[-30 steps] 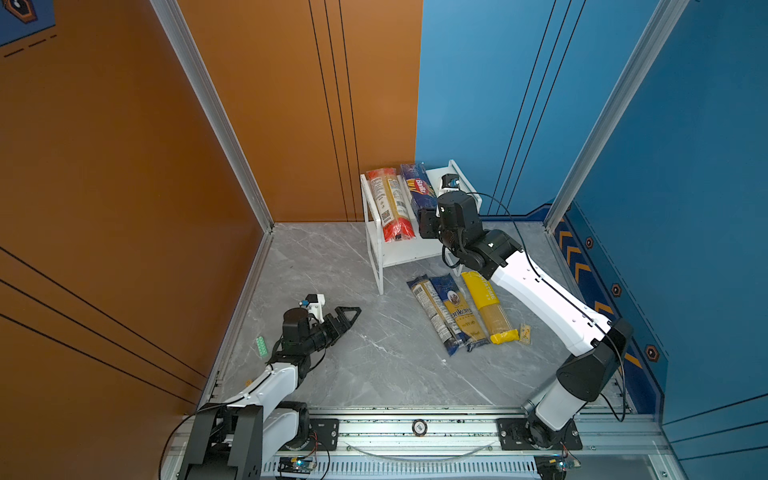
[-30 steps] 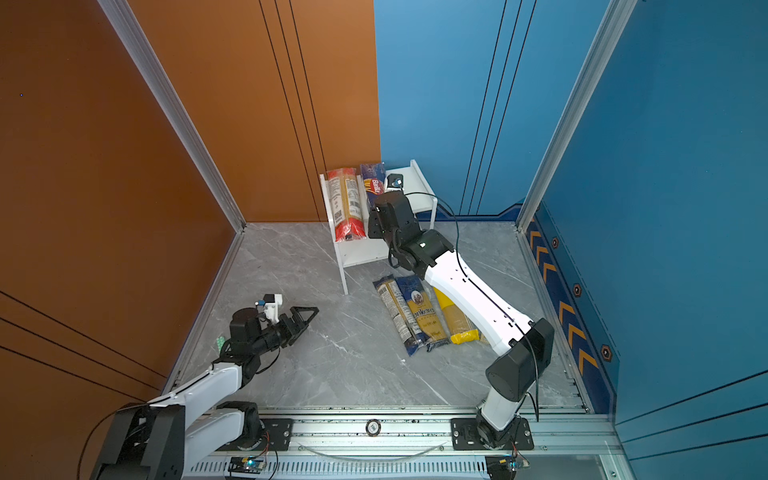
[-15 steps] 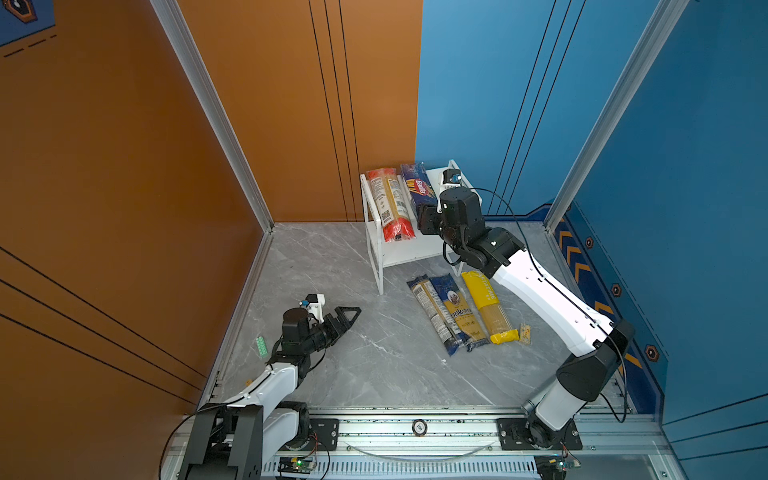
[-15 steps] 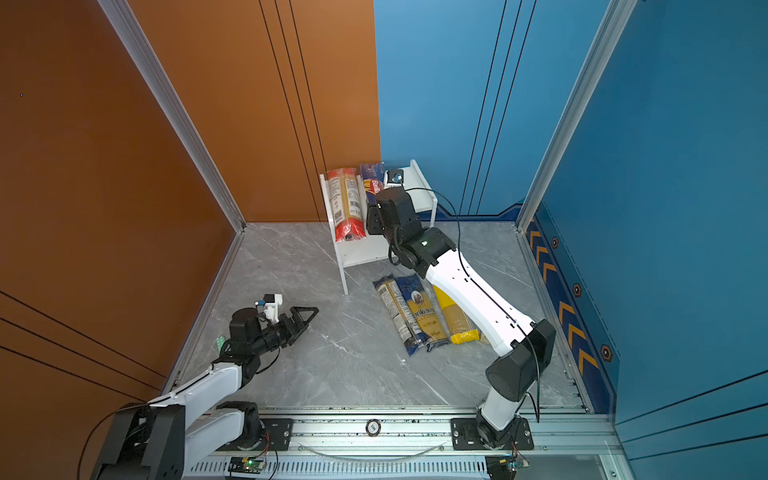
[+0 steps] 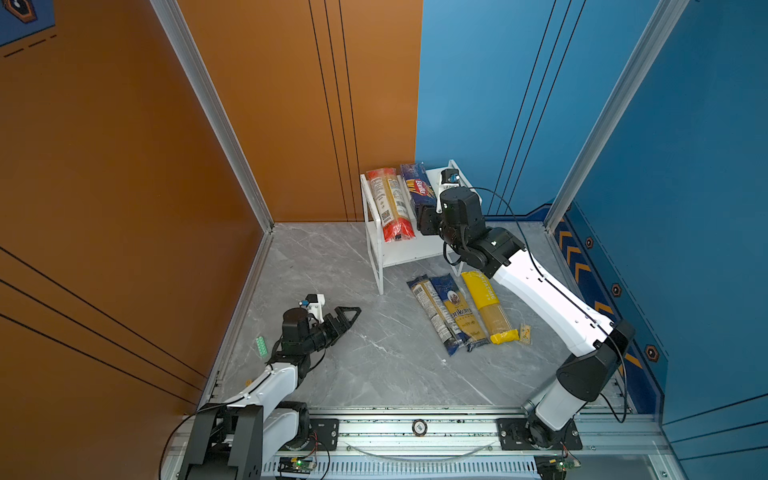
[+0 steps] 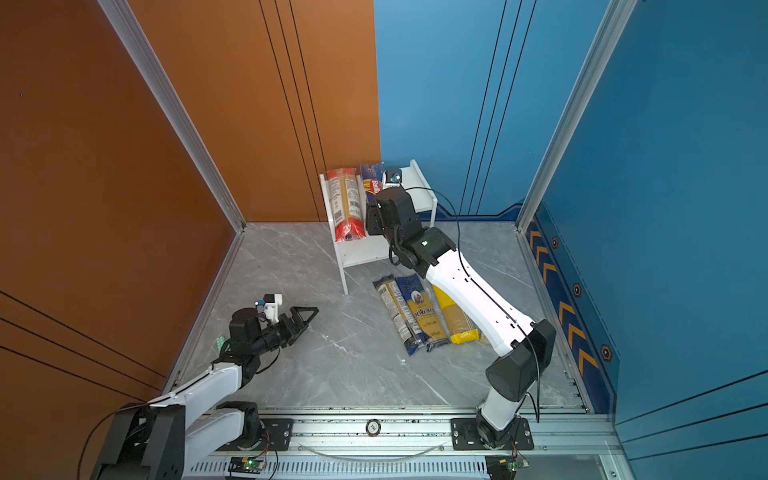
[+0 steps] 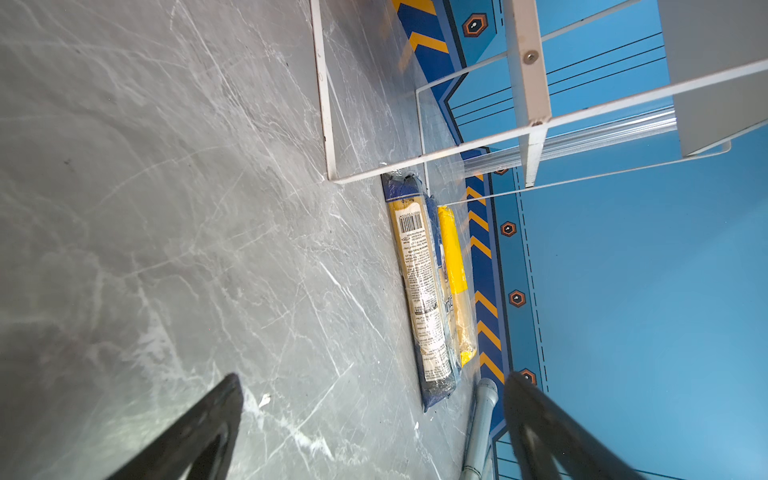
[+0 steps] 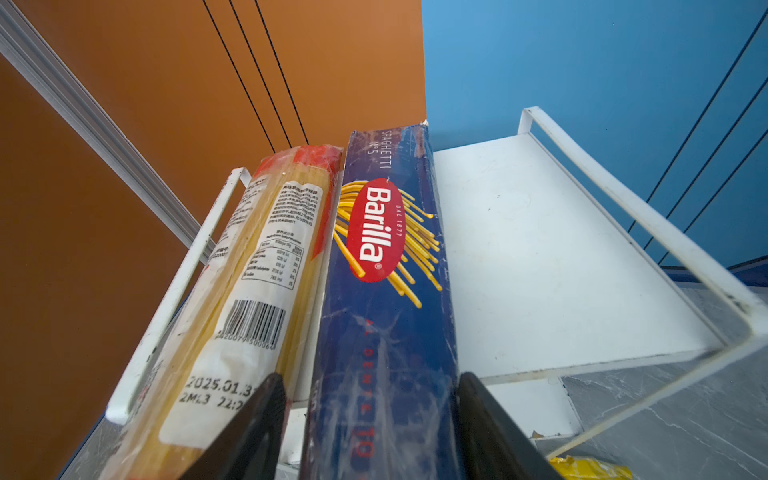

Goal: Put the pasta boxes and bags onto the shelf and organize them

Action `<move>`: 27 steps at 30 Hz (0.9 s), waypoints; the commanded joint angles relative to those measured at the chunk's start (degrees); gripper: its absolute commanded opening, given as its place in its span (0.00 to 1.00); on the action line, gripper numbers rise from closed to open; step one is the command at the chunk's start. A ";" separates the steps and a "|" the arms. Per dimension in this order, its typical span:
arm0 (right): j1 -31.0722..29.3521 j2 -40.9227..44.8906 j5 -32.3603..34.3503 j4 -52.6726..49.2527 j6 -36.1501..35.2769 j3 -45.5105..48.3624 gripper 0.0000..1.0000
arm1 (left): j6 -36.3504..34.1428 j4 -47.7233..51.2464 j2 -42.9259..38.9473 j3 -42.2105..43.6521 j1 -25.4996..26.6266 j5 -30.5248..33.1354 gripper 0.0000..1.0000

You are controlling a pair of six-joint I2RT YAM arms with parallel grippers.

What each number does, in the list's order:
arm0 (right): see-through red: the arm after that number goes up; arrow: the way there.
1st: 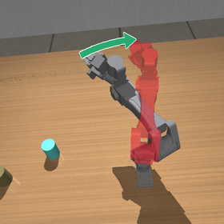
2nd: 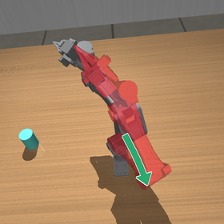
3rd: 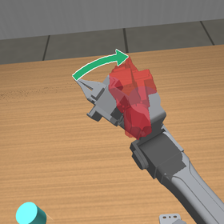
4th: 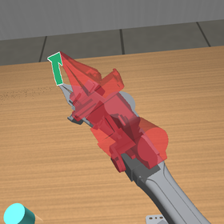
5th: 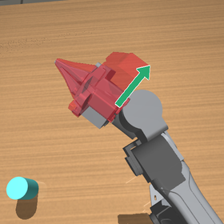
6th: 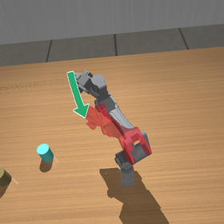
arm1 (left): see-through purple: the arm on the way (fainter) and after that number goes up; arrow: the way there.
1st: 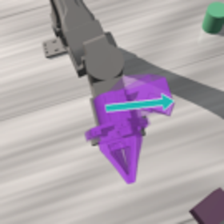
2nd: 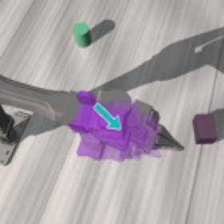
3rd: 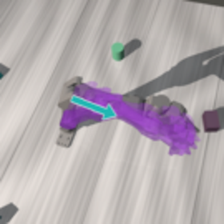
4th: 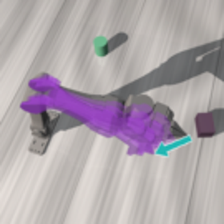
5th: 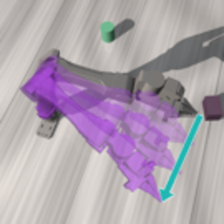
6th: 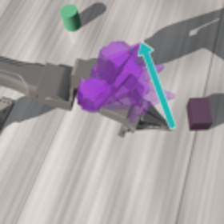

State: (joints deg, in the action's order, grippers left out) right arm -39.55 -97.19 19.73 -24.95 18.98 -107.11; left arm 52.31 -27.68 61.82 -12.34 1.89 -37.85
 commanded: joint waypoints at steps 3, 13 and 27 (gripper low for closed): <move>-0.26 3.83 -0.66 -0.63 -1.99 -1.11 0.64 | -0.19 -0.88 -0.56 -0.51 -0.39 -1.48 0.98; -0.26 8.67 -0.38 -0.46 -2.55 2.98 0.64 | 0.33 -0.88 -1.17 -0.44 -0.33 -1.47 0.98; -2.41 17.81 -0.02 -1.85 -3.42 12.27 0.65 | 2.33 -0.88 -3.52 0.10 -0.26 -1.46 0.98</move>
State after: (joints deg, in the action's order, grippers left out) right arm -41.69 -82.50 19.55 -25.08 17.10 -96.49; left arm 53.89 -27.68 59.37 -12.34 1.89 -38.04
